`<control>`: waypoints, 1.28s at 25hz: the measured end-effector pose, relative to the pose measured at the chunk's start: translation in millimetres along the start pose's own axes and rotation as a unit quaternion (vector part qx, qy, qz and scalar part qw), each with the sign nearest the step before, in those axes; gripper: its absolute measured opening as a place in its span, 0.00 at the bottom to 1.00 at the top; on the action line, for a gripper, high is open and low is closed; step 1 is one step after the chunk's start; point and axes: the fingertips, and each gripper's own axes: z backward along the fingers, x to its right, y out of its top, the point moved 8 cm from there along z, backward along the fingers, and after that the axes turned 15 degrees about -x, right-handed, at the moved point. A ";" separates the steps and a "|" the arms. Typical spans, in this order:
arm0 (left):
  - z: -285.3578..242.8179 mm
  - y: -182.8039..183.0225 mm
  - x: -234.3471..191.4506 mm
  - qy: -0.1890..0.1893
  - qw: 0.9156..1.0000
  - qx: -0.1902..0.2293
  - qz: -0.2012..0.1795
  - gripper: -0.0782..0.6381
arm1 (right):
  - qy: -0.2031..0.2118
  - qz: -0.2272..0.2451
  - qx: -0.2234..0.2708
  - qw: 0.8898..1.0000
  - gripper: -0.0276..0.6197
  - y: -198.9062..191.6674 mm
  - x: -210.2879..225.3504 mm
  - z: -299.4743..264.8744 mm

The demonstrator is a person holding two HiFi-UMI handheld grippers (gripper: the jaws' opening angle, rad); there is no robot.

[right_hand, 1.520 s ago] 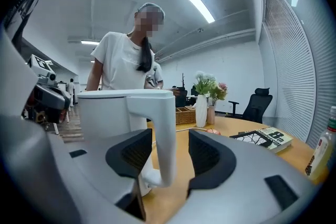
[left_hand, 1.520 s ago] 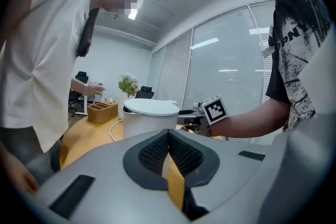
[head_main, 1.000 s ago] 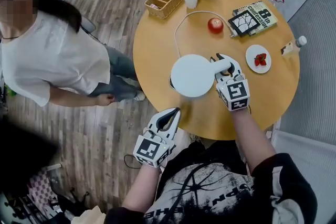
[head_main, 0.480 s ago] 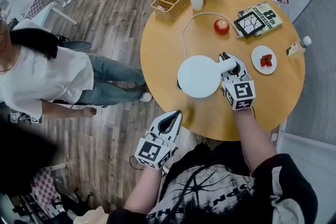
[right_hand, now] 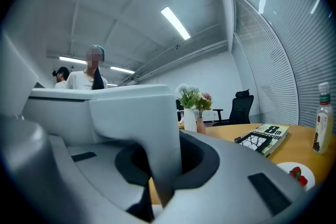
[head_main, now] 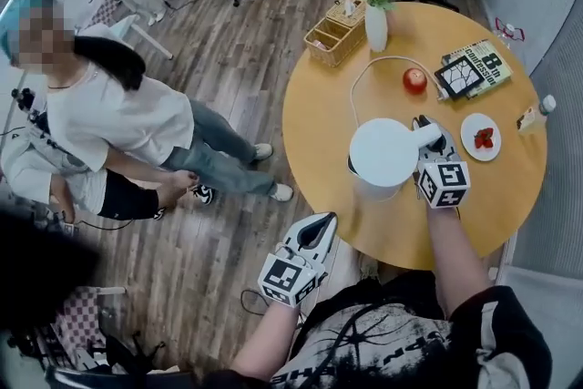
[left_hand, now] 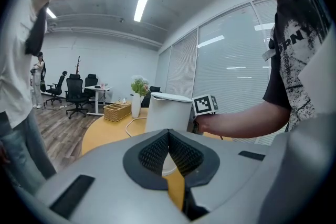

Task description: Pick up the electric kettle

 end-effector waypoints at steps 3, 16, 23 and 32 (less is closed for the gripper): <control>5.8 10.0 4.4 0.000 1.000 0.009 -0.009 0.11 | -0.003 -0.018 0.004 1.000 0.13 6.2 5.9 12.5; -26.0 47.0 25.0 -0.040 0.997 0.035 -0.058 0.11 | -0.055 -0.032 0.025 0.998 0.14 22.2 63.3 77.1; -70.1 67.8 58.5 -0.107 0.990 0.025 -0.089 0.11 | -0.110 -0.053 0.025 0.992 0.14 7.9 112.0 133.4; -119.4 84.5 98.1 -0.171 0.978 0.008 -0.122 0.11 | -0.171 -0.073 0.026 0.982 0.14 -19.3 168.1 195.0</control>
